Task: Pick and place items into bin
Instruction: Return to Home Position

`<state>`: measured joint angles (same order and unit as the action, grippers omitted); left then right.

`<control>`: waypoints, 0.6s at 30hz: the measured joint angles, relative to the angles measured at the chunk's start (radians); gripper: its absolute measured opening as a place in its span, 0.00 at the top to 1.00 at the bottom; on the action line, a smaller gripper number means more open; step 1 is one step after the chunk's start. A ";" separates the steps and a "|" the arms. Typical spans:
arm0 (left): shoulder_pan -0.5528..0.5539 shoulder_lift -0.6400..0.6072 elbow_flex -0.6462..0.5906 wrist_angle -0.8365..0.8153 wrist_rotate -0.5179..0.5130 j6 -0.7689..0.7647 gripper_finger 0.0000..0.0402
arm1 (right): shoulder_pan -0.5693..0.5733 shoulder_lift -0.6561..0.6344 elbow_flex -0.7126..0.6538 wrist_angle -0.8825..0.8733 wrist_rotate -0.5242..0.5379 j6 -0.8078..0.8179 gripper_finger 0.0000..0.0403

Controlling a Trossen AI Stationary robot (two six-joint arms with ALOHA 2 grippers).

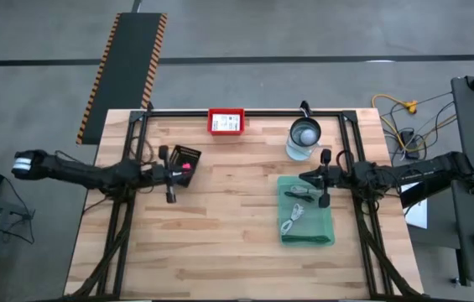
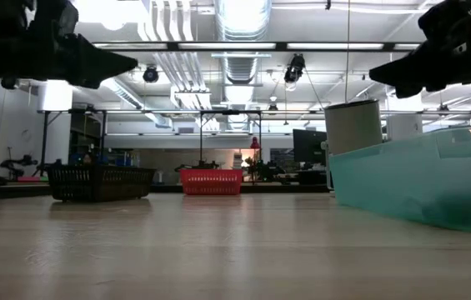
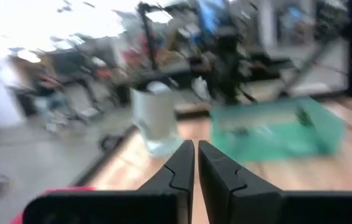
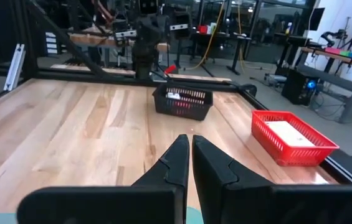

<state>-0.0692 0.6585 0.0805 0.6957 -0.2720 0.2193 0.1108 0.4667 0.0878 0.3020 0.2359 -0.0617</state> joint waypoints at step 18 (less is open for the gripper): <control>0.252 -0.228 -0.072 -0.224 0.253 -0.064 1.00 | -0.002 -0.003 -0.049 0.008 0.029 0.060 0.98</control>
<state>0.1833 0.4300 0.0086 0.4721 -0.0193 0.1548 0.1085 0.4637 0.0391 0.3103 0.2647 -0.0021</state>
